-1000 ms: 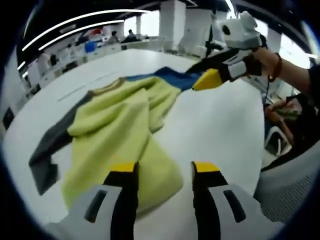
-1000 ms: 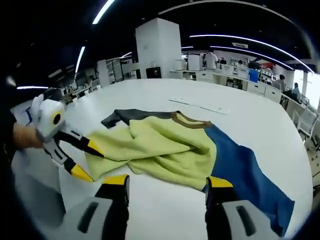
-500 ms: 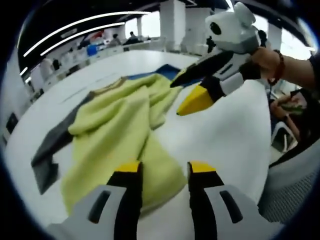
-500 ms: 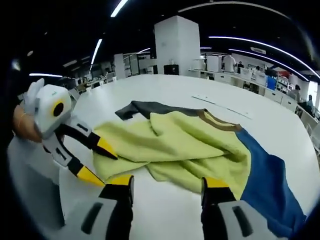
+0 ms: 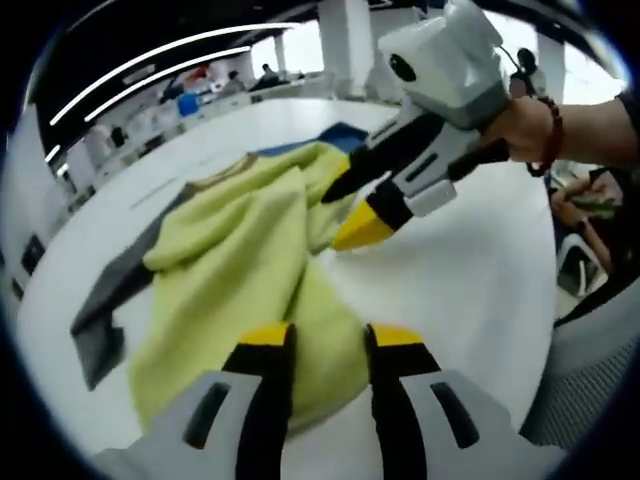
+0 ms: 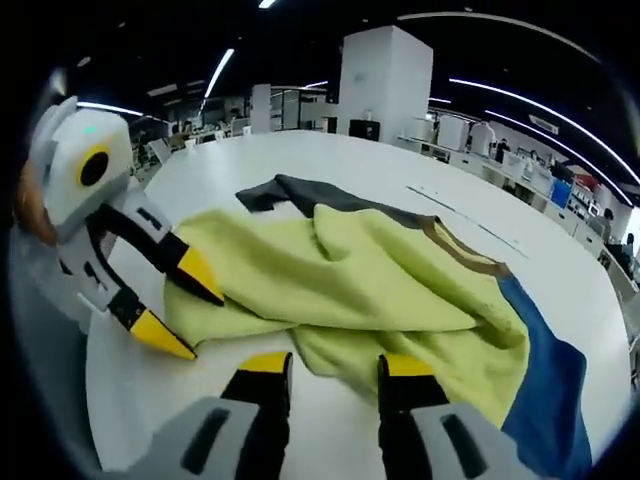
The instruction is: Fold the garment on the visible template until the final outline fits inside the template.
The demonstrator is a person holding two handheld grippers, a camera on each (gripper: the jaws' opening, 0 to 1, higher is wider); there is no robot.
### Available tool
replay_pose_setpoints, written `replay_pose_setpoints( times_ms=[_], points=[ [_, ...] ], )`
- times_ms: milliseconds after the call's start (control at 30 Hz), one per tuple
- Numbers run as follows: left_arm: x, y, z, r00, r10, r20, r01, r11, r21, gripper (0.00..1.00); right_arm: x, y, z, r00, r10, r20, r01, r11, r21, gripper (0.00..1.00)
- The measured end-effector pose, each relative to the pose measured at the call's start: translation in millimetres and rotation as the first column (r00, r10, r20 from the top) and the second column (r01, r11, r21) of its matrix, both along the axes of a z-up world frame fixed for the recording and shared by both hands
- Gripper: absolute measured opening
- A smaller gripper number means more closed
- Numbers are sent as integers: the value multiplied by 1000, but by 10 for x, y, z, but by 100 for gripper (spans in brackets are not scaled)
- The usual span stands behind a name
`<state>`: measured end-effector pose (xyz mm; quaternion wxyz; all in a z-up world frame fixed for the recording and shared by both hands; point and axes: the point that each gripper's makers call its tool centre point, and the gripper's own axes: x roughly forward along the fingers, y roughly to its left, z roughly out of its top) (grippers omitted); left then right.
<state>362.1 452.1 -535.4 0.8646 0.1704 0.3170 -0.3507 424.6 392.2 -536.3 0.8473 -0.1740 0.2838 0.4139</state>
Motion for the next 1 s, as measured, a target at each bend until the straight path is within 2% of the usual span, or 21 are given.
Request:
replay_pose_setpoints(
  times_ms=[100,200,333,533,767,1000],
  points=[
    [22,18,0,1000,16,3,-16,1000,-6,21,23,3,5,1000,5,20,-5,1000,-11,26],
    [57,54,1,1000,26,9,-26,1000,1,14,13,24,6,1000,16,22,-16,1000,-13,22],
    [72,80,11,999,41,-3,-41,999,-7,9,-3,50,6,1000,19,18,-19,1000,-6,16],
    [62,89,64,1000,28,-13,-28,999,-17,5,-16,33,-9,999,28,17,-28,999,-16,1],
    [52,115,211,1000,0,2,0,1000,-23,5,-139,-60,74,997,70,-32,-70,998,4,0],
    [136,184,457,1000,15,20,-14,996,-83,5,-256,-159,275,989,144,-33,-143,989,31,0]
  ],
)
